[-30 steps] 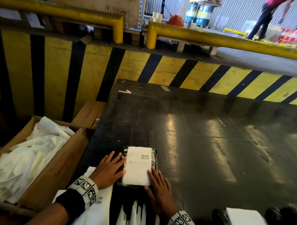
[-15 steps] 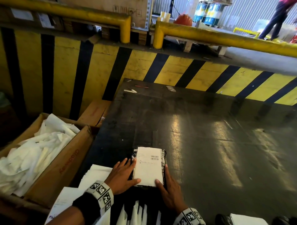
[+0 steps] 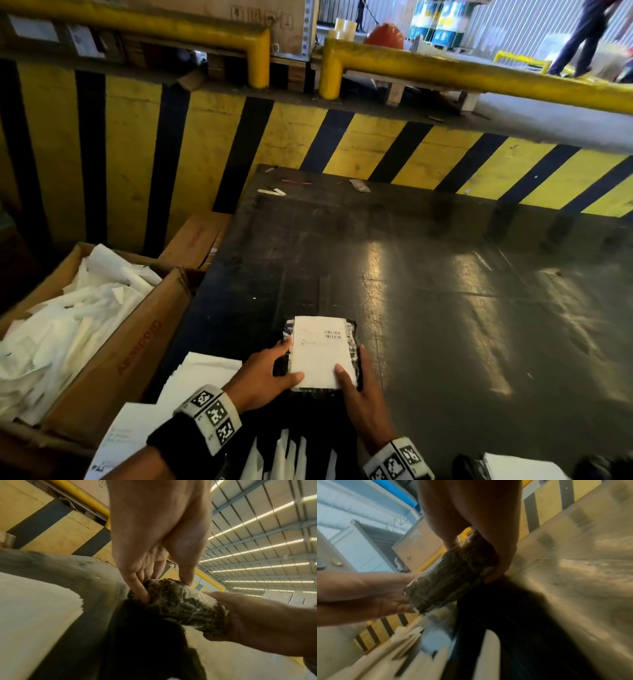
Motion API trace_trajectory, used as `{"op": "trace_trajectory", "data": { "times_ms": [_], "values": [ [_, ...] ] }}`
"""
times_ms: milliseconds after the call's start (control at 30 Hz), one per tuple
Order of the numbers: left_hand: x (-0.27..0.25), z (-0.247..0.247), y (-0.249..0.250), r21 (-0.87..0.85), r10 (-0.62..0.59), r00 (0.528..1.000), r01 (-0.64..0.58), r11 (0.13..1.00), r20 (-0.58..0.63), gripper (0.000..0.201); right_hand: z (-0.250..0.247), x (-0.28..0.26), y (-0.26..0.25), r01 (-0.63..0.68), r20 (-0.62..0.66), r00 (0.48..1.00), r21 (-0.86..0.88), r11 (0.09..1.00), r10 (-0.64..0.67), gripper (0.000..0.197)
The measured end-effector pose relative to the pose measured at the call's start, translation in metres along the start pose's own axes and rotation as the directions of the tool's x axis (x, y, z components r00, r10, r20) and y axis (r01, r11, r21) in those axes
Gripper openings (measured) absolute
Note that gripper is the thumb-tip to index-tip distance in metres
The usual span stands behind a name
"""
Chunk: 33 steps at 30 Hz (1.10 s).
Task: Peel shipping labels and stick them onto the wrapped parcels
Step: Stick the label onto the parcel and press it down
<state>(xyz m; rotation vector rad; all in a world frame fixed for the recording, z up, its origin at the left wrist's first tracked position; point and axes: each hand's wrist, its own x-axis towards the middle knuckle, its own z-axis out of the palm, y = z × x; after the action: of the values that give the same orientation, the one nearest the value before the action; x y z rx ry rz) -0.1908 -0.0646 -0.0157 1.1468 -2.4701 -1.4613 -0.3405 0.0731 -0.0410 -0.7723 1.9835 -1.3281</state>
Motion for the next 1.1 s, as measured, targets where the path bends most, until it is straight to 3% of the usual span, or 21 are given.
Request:
{"op": "trace_trajectory", "data": {
  "times_ms": [167, 333, 533, 633, 700, 800, 900, 1100],
  "values": [
    [0.001, -0.002, 0.009, -0.008, -0.036, 0.999, 0.036, 0.999, 0.026, 0.075, -0.004, 0.008, 0.006, -0.126, 0.026, 0.992, 0.072, 0.989, 0.125, 0.071],
    [0.001, -0.002, -0.004, -0.037, -0.048, 0.998, 0.049, 0.998, 0.041, 0.081, -0.005, 0.007, 0.005, -0.134, 0.093, 0.988, 0.137, 0.981, 0.122, 0.062],
    [0.005, -0.001, -0.011, -0.194, -0.064, 0.995, 0.048, 0.98, -0.078, 0.048, -0.01, 0.016, 0.0, -0.17, 0.08, 0.985, 0.342, 0.924, 0.151, 0.054],
    [0.006, 0.004, -0.022, -0.046, -0.077, 0.993, 0.073, 0.996, -0.092, 0.045, -0.022, 0.011, -0.01, -0.115, 0.048, 0.993, 0.387, 0.915, 0.105, 0.054],
    [0.01, 0.013, -0.031, 0.201, -0.096, 0.995, 0.091, 0.975, 0.013, 0.044, -0.034, 0.002, -0.021, -0.07, 0.032, 0.998, 0.387, 0.919, 0.062, 0.056],
    [0.013, 0.023, -0.032, 0.579, -0.126, 0.99, 0.065, 0.812, 0.066, 0.048, -0.056, -0.025, -0.038, 0.014, -0.027, 1.0, 0.364, 0.931, -0.005, 0.056],
    [0.014, 0.037, -0.025, 0.675, -0.101, 0.989, 0.002, 0.738, 0.107, 0.054, -0.083, -0.058, -0.055, 0.071, -0.085, 0.995, 0.381, 0.922, -0.042, 0.049],
    [0.006, 0.078, 0.005, 0.725, -0.122, 0.973, -0.061, 0.686, 0.197, 0.054, -0.147, -0.122, -0.051, 0.101, -0.166, 0.986, 0.417, 0.903, -0.034, 0.05]
  ]
}}
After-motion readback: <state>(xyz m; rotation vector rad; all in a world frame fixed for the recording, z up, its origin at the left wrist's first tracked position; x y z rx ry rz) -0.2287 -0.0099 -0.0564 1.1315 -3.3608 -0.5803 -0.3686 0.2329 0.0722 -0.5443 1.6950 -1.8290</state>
